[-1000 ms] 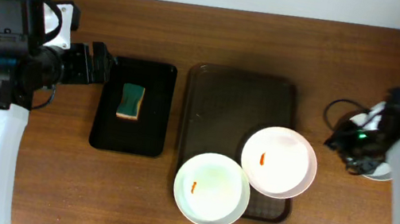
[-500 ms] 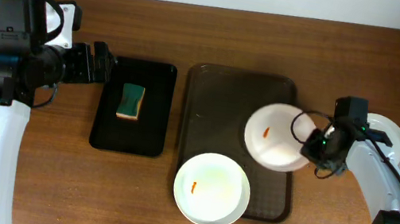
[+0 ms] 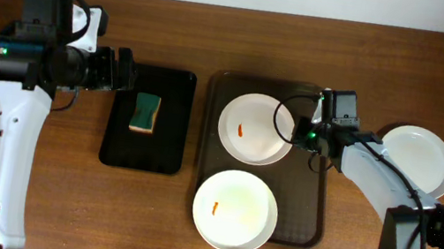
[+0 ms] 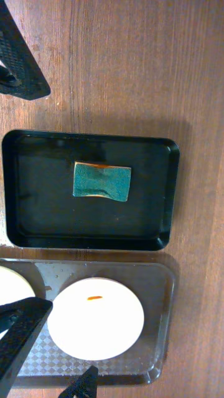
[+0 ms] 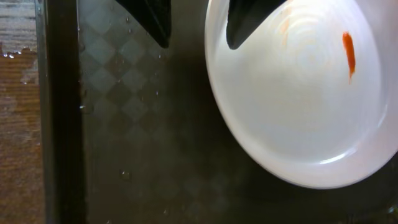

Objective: Clean dirty plates on tray and stack at the side

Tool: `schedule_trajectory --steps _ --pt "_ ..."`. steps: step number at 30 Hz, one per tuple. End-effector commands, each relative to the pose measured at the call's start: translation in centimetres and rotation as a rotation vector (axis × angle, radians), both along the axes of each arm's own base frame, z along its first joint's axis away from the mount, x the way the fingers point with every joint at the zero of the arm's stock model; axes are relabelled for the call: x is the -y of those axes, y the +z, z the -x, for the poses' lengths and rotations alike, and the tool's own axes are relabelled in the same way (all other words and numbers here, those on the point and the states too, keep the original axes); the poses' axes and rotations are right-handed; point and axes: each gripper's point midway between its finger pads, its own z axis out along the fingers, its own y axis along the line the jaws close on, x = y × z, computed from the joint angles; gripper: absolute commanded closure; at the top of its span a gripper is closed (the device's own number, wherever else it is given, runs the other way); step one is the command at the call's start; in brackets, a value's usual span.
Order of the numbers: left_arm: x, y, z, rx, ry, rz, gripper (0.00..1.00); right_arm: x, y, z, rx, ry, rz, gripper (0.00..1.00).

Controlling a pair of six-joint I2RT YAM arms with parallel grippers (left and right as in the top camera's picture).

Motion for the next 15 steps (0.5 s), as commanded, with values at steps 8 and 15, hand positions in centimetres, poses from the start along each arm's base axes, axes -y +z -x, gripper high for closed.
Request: schedule_trajectory --steps 8,15 --pt "1.1 -10.5 -2.2 -0.233 -0.086 -0.204 0.21 -1.3 3.3 1.7 -0.043 0.196 0.008 0.68" --pt "1.3 -23.1 -4.1 -0.451 -0.079 -0.211 0.43 -1.2 2.9 2.5 -0.082 0.195 0.011 0.68"
